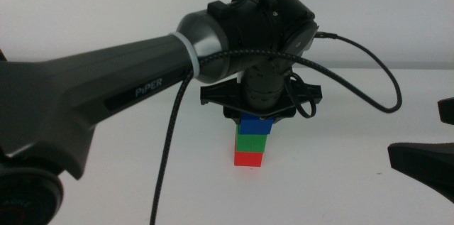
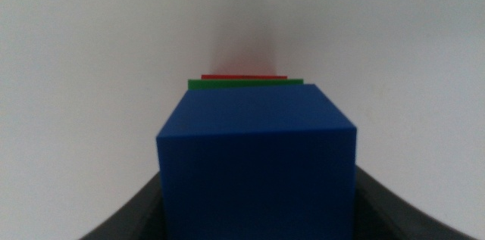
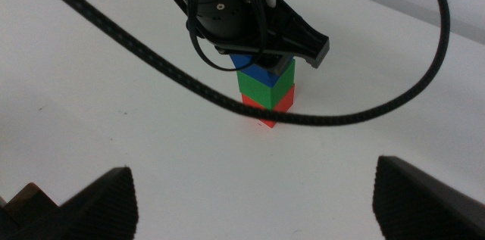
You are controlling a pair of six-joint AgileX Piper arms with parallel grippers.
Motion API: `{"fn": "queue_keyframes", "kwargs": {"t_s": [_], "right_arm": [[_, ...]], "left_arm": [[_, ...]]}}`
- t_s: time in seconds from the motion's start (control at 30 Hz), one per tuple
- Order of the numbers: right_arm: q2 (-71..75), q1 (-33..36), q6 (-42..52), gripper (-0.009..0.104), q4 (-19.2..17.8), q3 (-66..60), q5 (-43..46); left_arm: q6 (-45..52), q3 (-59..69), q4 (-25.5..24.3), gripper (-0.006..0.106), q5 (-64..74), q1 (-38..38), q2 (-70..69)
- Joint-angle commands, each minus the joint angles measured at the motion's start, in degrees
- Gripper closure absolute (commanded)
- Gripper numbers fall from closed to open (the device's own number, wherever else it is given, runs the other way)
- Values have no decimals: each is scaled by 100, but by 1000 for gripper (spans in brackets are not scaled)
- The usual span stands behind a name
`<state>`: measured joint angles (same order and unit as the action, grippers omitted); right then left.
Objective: Stack red cubes first, then green, then blue cubes in a specific spot.
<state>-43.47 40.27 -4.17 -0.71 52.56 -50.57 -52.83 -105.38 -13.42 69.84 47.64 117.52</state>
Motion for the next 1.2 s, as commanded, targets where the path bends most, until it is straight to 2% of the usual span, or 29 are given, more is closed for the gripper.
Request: {"fn": "queue_keyframes", "kwargs": {"t_s": [0.0, 0.4, 0.53, 0.57, 0.6, 0.63, 0.7, 0.83, 0.87, 1.0, 1.17], "right_arm": [[32, -34, 2, 13, -37, -11, 46], [32, -34, 2, 13, -37, -11, 46], [32, -34, 2, 13, -37, -11, 46], [32, -34, 2, 13, -37, -11, 46], [32, -34, 2, 13, -37, -11, 46], [32, -34, 2, 13, -37, -11, 46], [32, -34, 2, 13, -37, -11, 46], [32, -34, 2, 13, -37, -11, 46], [32, -34, 2, 13, -37, -11, 46], [32, -34, 2, 13, -37, -11, 46], [32, -34, 2, 13, -37, -11, 46]], "left_arm": [[33, -14, 3, 102, 520, 2, 45], [313, -14, 3, 102, 529, -20, 317], [331, -14, -7, 97, 529, -20, 336], [331, -14, -24, 95, 529, -20, 336], [331, -14, -58, 82, 529, -20, 336], [331, -14, -60, 75, 529, -20, 336], [354, -14, -174, 43, 529, -20, 336], [502, -14, -414, 11, 529, -20, 265], [502, -14, -485, 6, 529, -20, 210], [577, -14, -741, 7, 529, -20, -191], [1770, -14, -936, 7, 541, -20, -1169]]}}
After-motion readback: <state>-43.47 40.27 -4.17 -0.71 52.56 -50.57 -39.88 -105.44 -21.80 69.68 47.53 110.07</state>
